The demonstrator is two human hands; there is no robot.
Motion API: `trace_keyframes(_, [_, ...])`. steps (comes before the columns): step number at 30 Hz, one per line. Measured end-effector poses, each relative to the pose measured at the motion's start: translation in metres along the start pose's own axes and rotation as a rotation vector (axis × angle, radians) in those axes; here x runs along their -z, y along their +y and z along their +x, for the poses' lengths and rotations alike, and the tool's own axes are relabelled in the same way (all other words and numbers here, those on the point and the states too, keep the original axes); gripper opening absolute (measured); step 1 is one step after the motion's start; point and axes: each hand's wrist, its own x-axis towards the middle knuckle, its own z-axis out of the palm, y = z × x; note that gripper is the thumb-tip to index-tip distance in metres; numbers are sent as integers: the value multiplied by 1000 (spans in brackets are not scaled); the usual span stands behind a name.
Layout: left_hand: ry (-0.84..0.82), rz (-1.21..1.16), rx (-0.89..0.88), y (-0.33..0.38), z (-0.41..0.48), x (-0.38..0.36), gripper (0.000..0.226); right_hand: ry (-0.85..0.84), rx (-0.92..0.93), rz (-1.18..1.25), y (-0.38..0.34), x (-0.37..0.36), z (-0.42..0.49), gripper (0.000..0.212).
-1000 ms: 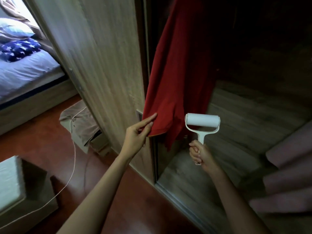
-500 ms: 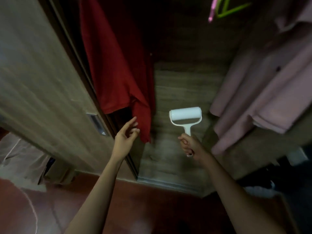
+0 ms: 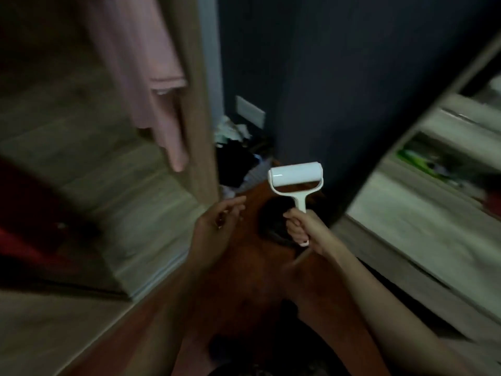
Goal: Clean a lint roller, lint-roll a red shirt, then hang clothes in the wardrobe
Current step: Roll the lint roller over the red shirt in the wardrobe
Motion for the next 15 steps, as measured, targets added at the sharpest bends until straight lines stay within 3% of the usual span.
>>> trace_keyframes(7, [-422,13,-54,26,17,-201,25,324,48,132,40,185,-91,40])
trace_keyframes(11, [-527,7,-36,31,20,-308,26,546,51,67,51,268,-127,36])
trace_keyframes(15, [-581,139,3,17,39,-392,29,602,82,-10,44,333,-140,31])
